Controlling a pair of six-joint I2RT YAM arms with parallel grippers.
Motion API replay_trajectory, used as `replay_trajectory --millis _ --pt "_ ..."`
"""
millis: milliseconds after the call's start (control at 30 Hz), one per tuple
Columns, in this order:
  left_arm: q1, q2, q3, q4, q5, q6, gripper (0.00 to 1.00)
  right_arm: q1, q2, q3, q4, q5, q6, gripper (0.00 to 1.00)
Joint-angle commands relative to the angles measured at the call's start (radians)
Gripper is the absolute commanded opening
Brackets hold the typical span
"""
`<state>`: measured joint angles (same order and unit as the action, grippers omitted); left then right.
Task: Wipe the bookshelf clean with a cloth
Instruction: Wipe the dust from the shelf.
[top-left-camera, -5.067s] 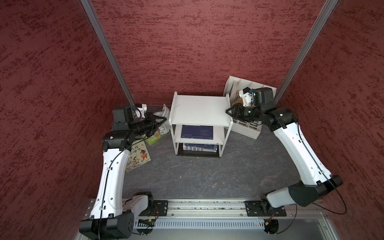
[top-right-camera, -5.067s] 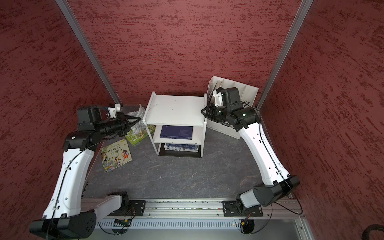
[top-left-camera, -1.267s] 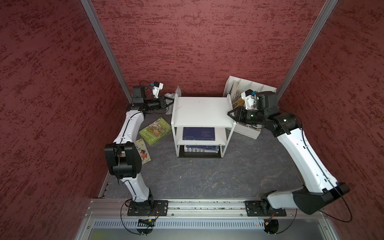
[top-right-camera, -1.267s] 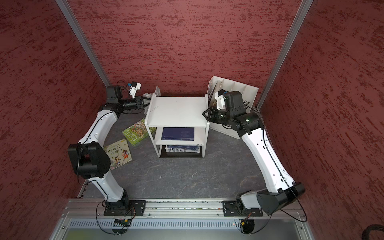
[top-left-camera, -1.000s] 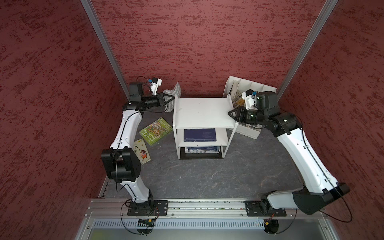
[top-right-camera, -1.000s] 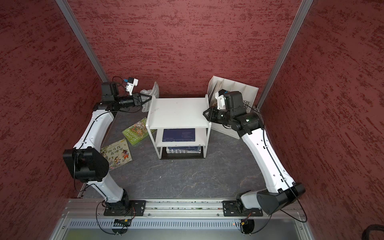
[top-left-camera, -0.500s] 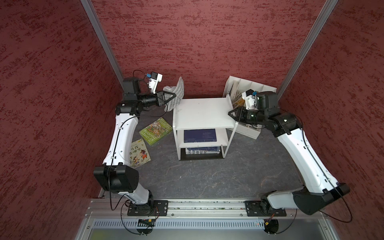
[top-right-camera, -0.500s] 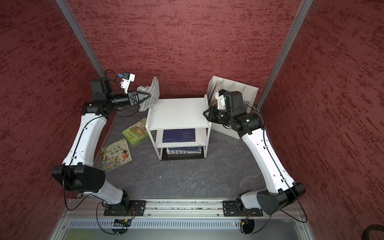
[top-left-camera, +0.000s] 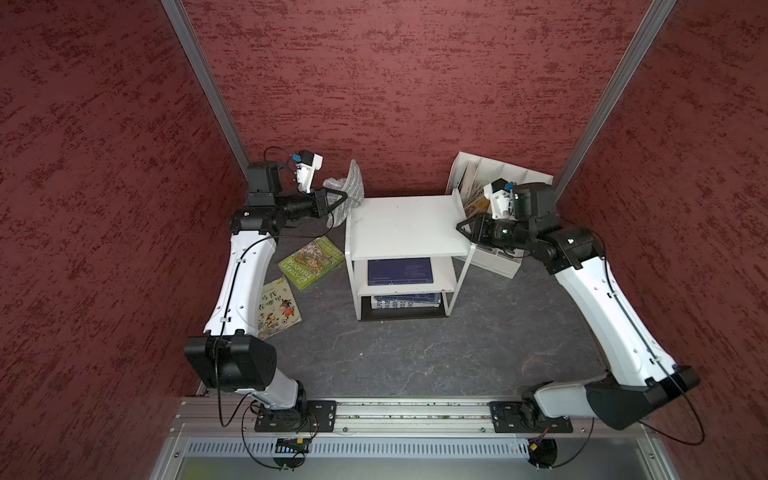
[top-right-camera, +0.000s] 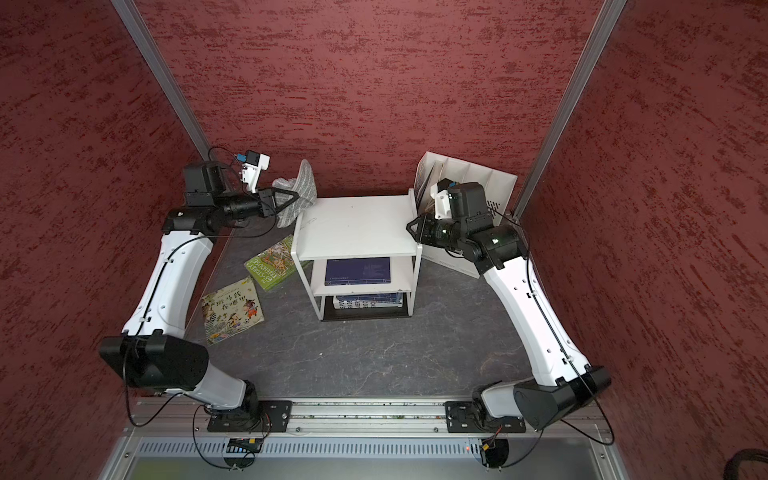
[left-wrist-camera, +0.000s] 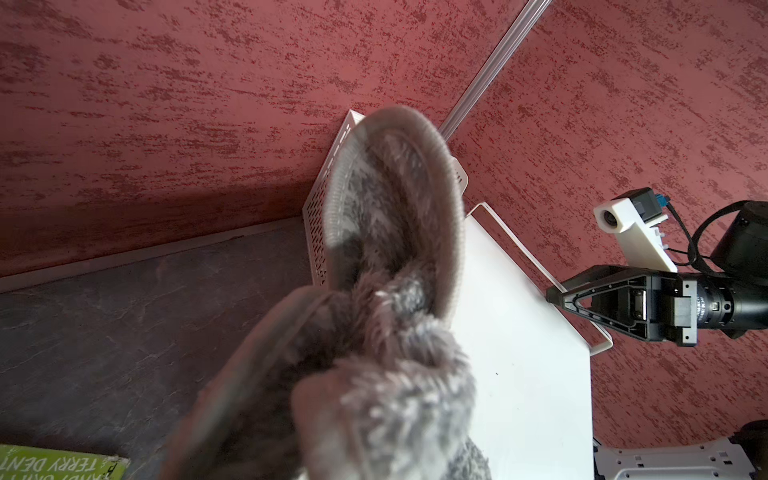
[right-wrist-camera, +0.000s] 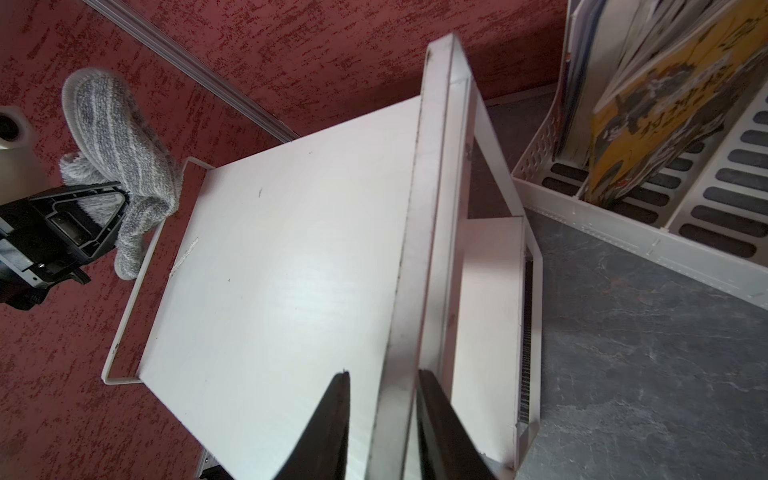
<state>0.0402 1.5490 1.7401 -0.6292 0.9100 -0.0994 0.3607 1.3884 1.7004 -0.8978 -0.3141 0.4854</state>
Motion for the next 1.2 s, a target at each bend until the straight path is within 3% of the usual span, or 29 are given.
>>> replay_trajectory --millis 0,133,333,767,933,1033,1167 --pt "0.009 0.019 0.038 -0.022 -0.035 0.008 0.00 -0.003 -0.003 -0.023 -0.046 0.010 -0.013 0.32" --pt "-0.012 0.032 0.035 -0.062 -0.025 0.035 0.00 -0.003 -0.007 -0.027 -0.048 0.012 -0.014 0.32" --pt "-0.078 -0.020 -0.059 -0.134 -0.101 0.094 0.00 -0.002 -0.015 -0.029 -0.053 0.019 -0.015 0.32" --pt "-0.125 -0.368 -0.411 -0.121 -0.188 -0.028 0.00 -0.003 -0.008 -0.033 -0.053 0.021 -0.019 0.32" --pt "-0.144 -0.452 -0.463 -0.136 -0.195 -0.077 0.00 -0.004 -0.007 -0.024 -0.052 0.026 -0.029 0.33" --pt "-0.143 -0.456 -0.414 -0.133 -0.195 -0.115 0.00 -0.004 -0.011 0.014 -0.071 0.051 -0.044 0.42" --pt "-0.145 -0.420 -0.295 -0.109 -0.155 -0.184 0.00 -0.005 -0.032 0.107 -0.126 0.137 -0.088 0.62"
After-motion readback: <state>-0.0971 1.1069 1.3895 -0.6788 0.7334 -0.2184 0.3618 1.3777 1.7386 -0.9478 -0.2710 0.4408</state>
